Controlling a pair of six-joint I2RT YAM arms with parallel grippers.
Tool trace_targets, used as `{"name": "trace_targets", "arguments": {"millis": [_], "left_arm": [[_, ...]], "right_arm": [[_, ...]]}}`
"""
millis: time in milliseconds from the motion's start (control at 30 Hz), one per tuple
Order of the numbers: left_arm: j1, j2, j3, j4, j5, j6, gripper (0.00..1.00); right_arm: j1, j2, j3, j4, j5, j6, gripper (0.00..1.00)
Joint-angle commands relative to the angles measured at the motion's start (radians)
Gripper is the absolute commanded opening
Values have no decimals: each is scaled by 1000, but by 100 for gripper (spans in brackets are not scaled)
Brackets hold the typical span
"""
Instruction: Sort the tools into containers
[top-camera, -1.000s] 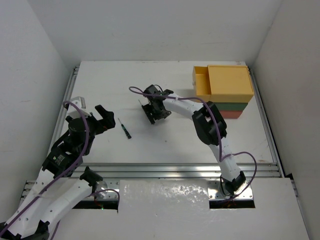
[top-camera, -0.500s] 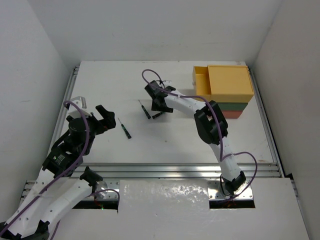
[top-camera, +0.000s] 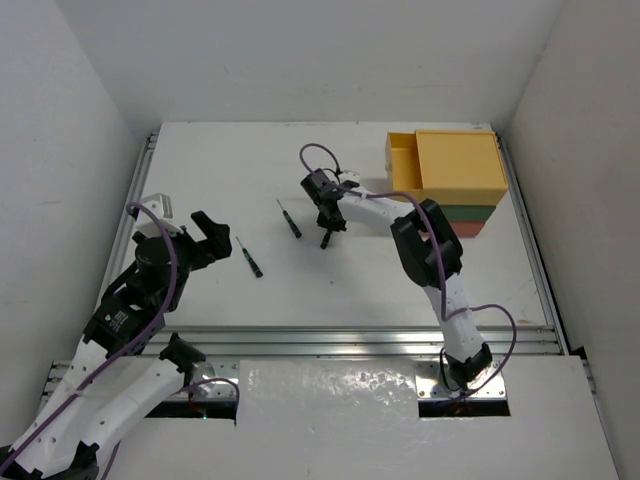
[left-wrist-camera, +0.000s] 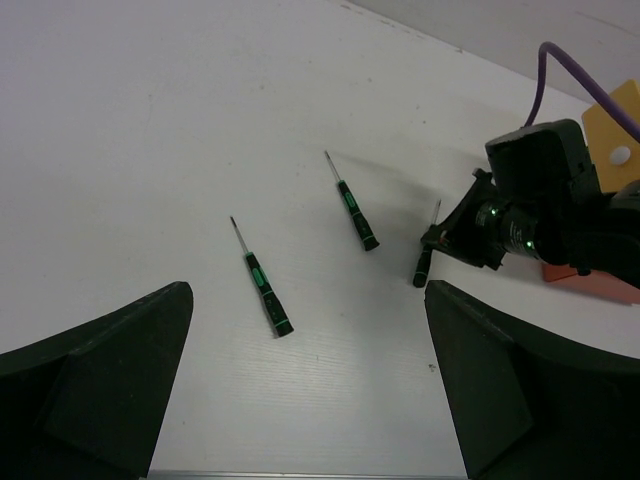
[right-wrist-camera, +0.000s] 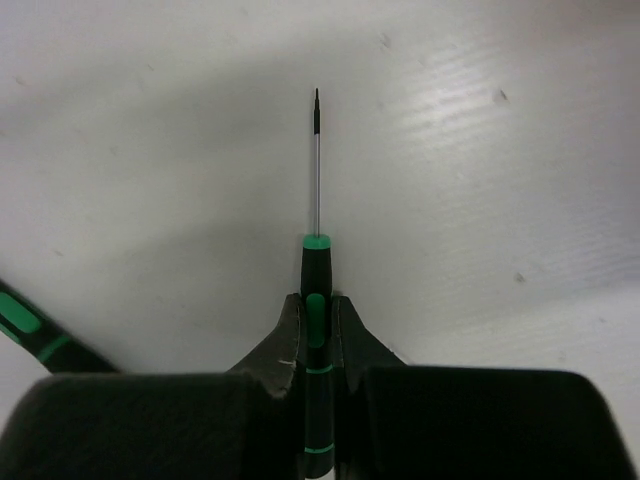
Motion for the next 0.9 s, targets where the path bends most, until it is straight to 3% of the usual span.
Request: {"name": "trace_targets", "arguments": {"millis": [0,100,167,233,333,367,533,867], "left_arm": [[-12,-6,9,43,10,15,100],[-12,-3,9,43,10,15,100],[-12,-3,7,41,6,14,100],[-13,-1,7,40,3,12,100],[-13,0,7,40,1,11,100],[-13,0,7,40,0,12,100],[-13,12,9,41,6,15,100],[-13,49,9,46,23,21,100]], "right_arm": [[2,-86,-102,13,-26,-28,0],[20,-217,-172,151,-101,-258,0],[22,-336,-200,295,-307,-496,0],[20,-433,-189,276,-430,-652,0],[16,-489,-67,94,-409,-784,0],[11,-483,50,-44,-326,-797,0],[-104,-397,381,-360,-140,-819,1],[-267,-452,283,-266,-57,-880,2]]}}
